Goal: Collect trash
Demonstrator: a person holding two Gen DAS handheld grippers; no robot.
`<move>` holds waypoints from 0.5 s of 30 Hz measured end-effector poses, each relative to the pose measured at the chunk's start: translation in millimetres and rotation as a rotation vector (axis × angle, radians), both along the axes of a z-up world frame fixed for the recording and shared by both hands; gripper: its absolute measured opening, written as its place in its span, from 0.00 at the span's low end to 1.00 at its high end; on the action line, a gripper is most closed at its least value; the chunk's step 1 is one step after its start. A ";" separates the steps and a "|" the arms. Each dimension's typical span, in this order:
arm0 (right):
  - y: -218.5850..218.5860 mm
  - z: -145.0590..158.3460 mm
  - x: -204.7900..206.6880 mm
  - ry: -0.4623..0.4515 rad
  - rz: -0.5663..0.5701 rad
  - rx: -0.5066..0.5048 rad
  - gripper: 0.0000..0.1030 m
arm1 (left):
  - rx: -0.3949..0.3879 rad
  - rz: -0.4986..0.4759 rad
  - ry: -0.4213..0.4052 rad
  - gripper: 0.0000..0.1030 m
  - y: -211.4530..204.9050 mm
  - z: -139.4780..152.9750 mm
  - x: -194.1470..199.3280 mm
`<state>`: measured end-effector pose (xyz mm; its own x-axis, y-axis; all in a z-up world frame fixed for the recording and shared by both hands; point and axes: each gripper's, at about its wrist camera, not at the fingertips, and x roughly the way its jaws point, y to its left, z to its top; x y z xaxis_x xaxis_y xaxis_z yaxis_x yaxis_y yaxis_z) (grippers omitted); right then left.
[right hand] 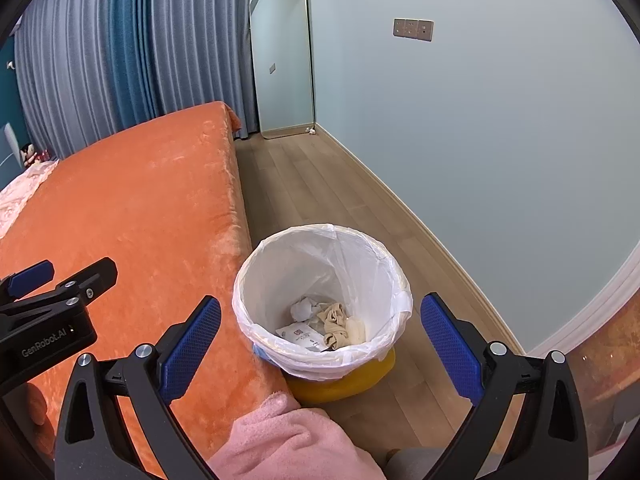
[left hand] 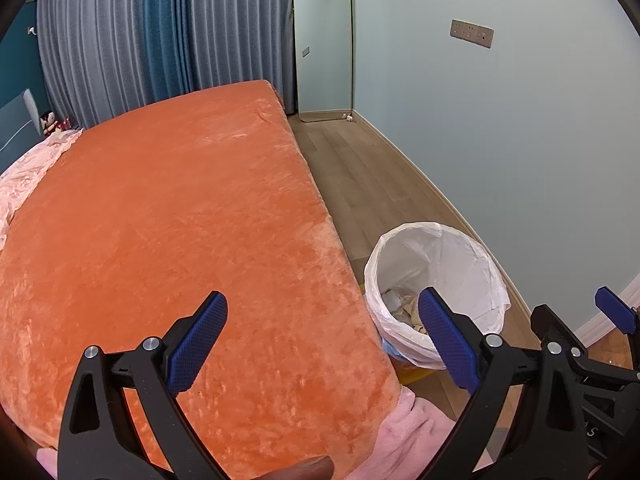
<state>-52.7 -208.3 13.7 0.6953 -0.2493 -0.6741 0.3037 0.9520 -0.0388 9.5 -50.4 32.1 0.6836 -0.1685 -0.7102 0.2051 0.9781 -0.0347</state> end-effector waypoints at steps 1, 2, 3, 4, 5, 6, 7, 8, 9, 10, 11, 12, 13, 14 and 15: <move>0.5 -0.5 0.2 0.002 0.000 -0.001 0.93 | 0.005 -0.004 0.000 0.89 -0.9 0.1 0.0; 1.0 -1.6 0.1 0.003 0.001 -0.001 0.93 | 0.012 -0.007 -0.001 0.89 -2.1 0.0 -0.2; 0.8 -2.4 0.3 0.004 0.001 -0.001 0.93 | 0.016 -0.009 -0.002 0.89 -3.4 0.1 -0.3; 0.9 -3.0 0.4 0.005 0.002 -0.002 0.93 | 0.020 -0.010 -0.001 0.89 -4.2 0.0 -0.4; 1.0 -3.3 0.4 0.006 0.001 -0.002 0.93 | 0.024 -0.009 -0.001 0.89 -5.1 -0.1 -0.5; 0.9 -3.7 0.4 0.006 0.001 -0.002 0.93 | 0.026 -0.008 0.000 0.89 -5.6 -0.2 -0.4; 0.8 -4.1 0.6 0.007 0.001 -0.003 0.93 | 0.029 -0.005 0.002 0.89 -5.8 -0.7 -0.1; 1.3 -4.0 0.5 0.008 0.001 -0.003 0.93 | 0.030 -0.004 0.005 0.89 -5.8 -1.2 0.4; 1.0 -4.4 0.7 0.009 0.002 -0.003 0.93 | 0.031 -0.004 0.008 0.89 -5.9 -1.5 0.7; 1.2 -4.9 1.0 0.010 0.002 -0.004 0.93 | 0.035 -0.003 0.011 0.89 -6.1 -2.1 1.2; 1.5 -5.6 1.1 0.012 0.003 -0.004 0.93 | 0.036 -0.003 0.014 0.88 -6.0 -2.7 1.8; 1.8 -6.4 1.1 0.013 0.004 -0.005 0.93 | 0.037 -0.005 0.017 0.88 -6.1 -3.1 2.1; 2.1 -7.1 1.0 0.013 0.004 -0.009 0.93 | 0.038 -0.006 0.018 0.88 -6.6 -3.7 2.2; 2.7 -7.3 0.9 0.014 0.003 -0.014 0.93 | 0.042 -0.008 0.019 0.88 -7.1 -4.2 2.0; 2.9 -7.9 1.1 0.015 0.004 -0.017 0.93 | 0.047 -0.011 0.018 0.88 -8.0 -4.5 1.9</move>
